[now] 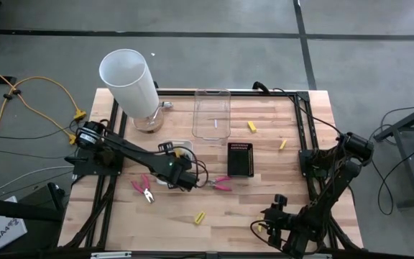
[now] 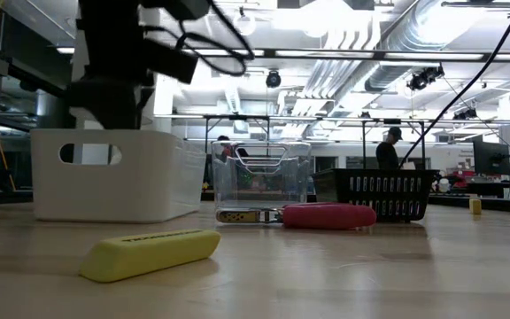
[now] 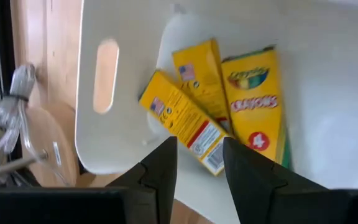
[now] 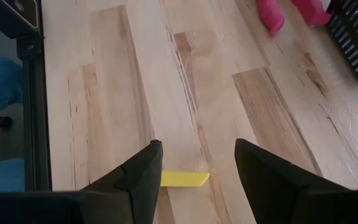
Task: Pick & Place School Supplies
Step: Put the right hole puncher into the transparent bin
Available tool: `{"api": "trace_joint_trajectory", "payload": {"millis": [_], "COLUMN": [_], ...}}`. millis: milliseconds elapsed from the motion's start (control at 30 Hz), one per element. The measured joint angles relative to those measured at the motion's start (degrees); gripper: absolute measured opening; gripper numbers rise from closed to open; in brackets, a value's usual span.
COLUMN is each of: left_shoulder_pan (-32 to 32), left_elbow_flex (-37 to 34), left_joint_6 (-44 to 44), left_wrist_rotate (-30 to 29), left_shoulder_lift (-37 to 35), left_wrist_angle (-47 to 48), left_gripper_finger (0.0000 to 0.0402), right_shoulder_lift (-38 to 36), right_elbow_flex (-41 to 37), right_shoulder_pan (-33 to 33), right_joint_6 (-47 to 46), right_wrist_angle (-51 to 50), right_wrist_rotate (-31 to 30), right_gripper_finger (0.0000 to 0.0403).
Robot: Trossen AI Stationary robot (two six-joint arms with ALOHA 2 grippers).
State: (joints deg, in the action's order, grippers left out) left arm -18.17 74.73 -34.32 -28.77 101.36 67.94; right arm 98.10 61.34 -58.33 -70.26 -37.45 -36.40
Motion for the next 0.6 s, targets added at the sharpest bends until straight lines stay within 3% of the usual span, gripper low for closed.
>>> {"api": "trace_joint_trajectory", "payload": {"millis": [400,600], "left_shoulder_pan": [-0.1,-1.9], "left_elbow_flex": [10.3,13.5], "left_joint_6": [6.5,6.4], "left_wrist_rotate": [-3.1,-2.7], "left_shoulder_lift": [0.0,0.0], "left_wrist_angle": [-0.1,-3.0], "left_gripper_finger": [0.0123,0.012], "right_shoulder_lift": [0.0,0.0], "right_elbow_flex": [0.0,0.0], "right_shoulder_pan": [0.0,1.3], "right_joint_6": [0.1,8.4], "right_wrist_angle": [0.1,4.5], "right_wrist_rotate": [-1.4,-2.1], "right_gripper_finger": [0.0193,0.0193]}}
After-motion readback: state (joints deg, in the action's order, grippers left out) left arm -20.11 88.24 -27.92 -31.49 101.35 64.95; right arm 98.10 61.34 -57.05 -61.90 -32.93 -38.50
